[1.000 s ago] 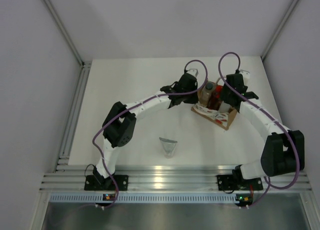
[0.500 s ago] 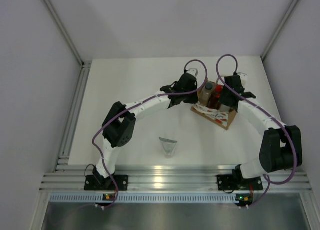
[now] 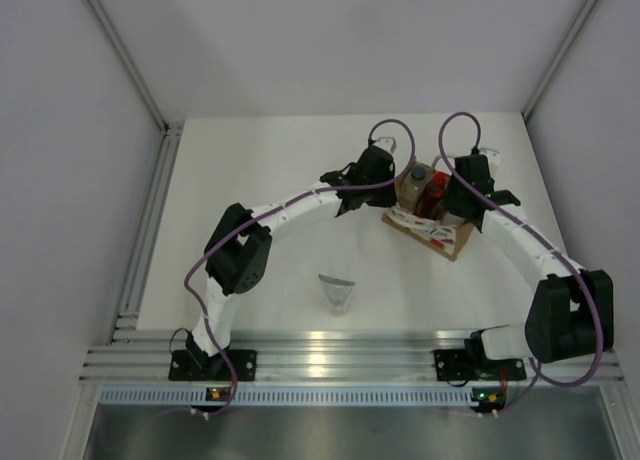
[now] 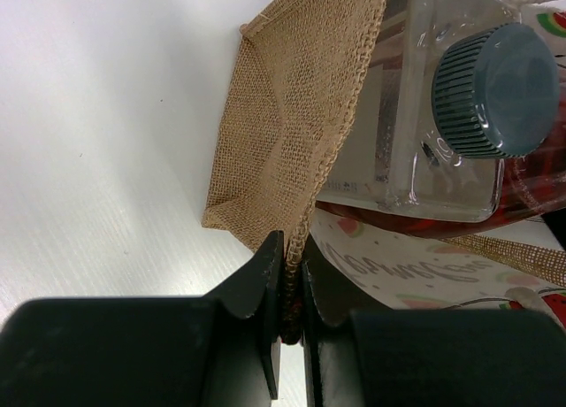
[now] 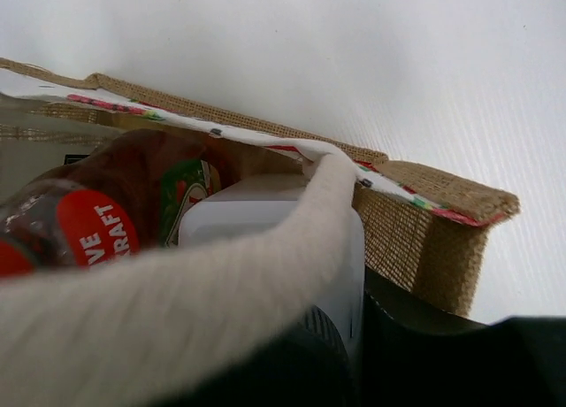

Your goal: Take the personal care products out of the canvas bag

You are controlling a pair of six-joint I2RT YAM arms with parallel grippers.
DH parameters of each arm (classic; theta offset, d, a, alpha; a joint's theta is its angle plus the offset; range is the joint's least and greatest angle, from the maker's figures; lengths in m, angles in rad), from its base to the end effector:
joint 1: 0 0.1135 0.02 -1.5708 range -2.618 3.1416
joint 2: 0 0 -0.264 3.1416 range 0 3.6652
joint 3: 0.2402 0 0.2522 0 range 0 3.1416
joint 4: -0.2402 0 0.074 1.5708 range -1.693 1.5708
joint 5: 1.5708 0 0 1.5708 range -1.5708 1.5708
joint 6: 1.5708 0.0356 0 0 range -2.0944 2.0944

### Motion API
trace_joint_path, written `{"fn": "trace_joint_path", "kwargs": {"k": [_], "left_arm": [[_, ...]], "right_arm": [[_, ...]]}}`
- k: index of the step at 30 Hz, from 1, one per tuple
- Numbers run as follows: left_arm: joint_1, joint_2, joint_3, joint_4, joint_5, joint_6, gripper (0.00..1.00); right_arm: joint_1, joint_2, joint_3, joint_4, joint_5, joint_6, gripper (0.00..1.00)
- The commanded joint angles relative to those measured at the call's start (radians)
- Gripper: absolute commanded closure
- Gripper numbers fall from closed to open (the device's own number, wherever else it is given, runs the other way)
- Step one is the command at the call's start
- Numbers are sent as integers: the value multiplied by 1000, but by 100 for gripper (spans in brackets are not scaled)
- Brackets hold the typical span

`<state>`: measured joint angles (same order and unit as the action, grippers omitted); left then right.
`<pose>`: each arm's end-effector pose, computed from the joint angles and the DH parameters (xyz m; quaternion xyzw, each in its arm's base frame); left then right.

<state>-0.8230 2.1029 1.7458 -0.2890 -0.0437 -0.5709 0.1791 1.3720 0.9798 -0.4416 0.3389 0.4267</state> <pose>0.3356 -0.3596 0.2456 0.1028 0.8889 -0.2713 0.3545 0.2869 0.0399 0.2545 0.1738 0.9050 -0.0443 0.3858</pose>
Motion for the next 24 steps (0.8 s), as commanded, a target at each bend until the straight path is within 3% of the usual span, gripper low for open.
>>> {"fn": "trace_joint_path", "kwargs": {"k": [1, 24], "left_arm": [[7, -72, -2, -15, -5, 11, 100], [7, -66, 6, -15, -7, 5, 100]], "right_arm": [[-20, -113, 42, 57, 32, -20, 100], [-18, -321, 253, -180, 19, -126, 100]]}}
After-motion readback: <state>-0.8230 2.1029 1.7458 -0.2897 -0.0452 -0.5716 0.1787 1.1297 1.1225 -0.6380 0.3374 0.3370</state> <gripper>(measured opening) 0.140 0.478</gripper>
